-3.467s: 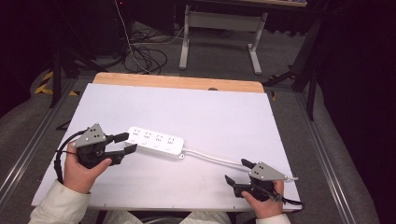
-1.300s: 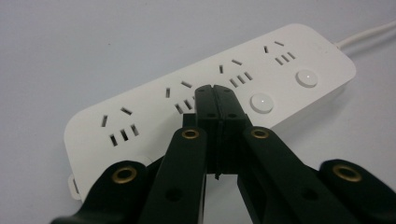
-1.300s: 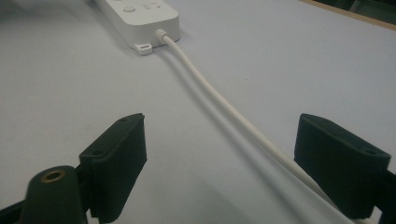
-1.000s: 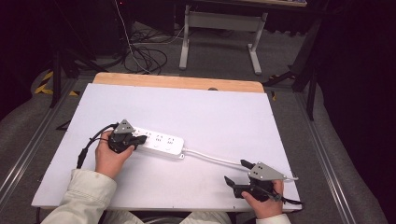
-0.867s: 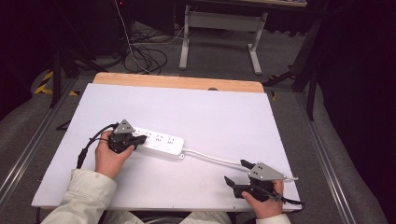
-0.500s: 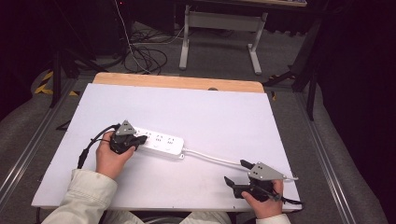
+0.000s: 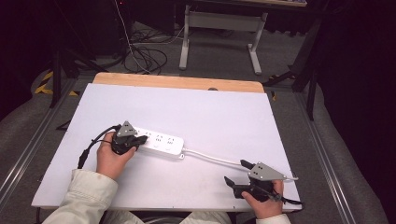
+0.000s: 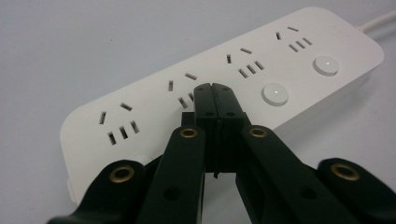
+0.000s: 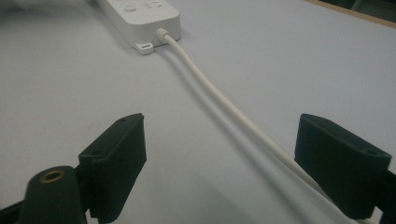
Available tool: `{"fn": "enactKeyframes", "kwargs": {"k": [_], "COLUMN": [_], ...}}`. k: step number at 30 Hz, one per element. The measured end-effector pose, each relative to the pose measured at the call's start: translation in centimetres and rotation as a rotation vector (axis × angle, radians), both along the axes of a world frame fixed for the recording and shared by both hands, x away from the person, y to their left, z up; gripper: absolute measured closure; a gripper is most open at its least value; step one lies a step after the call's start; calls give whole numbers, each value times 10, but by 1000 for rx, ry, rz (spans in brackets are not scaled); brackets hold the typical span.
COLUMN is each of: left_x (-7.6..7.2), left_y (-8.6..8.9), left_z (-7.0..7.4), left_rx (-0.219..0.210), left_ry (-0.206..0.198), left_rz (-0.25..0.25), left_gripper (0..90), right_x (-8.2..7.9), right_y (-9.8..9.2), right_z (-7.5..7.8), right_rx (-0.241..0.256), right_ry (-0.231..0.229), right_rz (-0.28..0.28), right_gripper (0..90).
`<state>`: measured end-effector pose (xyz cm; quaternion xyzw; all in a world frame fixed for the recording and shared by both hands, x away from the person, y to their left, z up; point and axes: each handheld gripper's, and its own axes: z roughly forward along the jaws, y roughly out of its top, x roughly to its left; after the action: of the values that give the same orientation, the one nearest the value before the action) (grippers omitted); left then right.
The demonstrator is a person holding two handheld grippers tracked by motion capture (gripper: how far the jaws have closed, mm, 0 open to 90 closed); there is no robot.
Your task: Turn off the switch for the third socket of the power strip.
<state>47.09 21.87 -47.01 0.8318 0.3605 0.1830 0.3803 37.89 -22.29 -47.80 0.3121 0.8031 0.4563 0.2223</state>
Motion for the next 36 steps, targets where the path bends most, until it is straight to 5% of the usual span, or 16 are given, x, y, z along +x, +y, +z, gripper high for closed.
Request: {"fn": "enactKeyframes", "kwargs": {"k": [25,32,36], "left_x": [-1,1,2], "left_y": [-2,0,1], "left_z": [2,1,-1], "left_rx": [23,-15,-36], "left_ry": [5,43,-13], "left_rz": [20,23,-3], "left_gripper": [900,900,900], "right_x": [0,0,0], "right_y": [0,0,0], "right_z": [0,-1,-1], "right_rx": [-1,-6,-4], "right_ry": [1,1,0], "right_rz": [0,0,0], "right_gripper": [170,169,169]}}
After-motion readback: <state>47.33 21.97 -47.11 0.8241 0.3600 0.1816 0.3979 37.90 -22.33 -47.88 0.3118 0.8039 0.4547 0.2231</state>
